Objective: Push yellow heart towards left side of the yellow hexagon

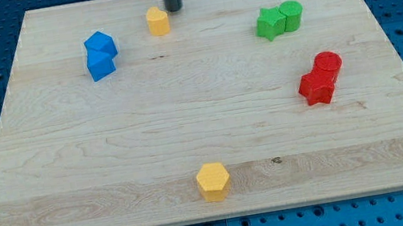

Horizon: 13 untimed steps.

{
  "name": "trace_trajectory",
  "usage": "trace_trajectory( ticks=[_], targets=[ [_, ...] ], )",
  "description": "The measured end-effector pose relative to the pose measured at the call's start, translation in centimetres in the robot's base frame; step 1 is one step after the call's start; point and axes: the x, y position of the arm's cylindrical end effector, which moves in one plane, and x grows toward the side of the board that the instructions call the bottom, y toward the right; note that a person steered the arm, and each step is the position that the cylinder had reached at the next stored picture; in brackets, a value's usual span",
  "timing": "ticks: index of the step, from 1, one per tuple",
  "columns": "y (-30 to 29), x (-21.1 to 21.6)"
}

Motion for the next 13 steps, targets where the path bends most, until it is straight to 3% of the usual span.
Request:
trace_trajectory(
  ticks=[1,2,5,7,9,13],
  targets=[
    [-2.9,0.0],
    [-0.3,0.1],
    [-1.4,6.1],
    [-7.2,4.9],
    [-5.2,6.6],
    [-4.7,20.4]
  ],
)
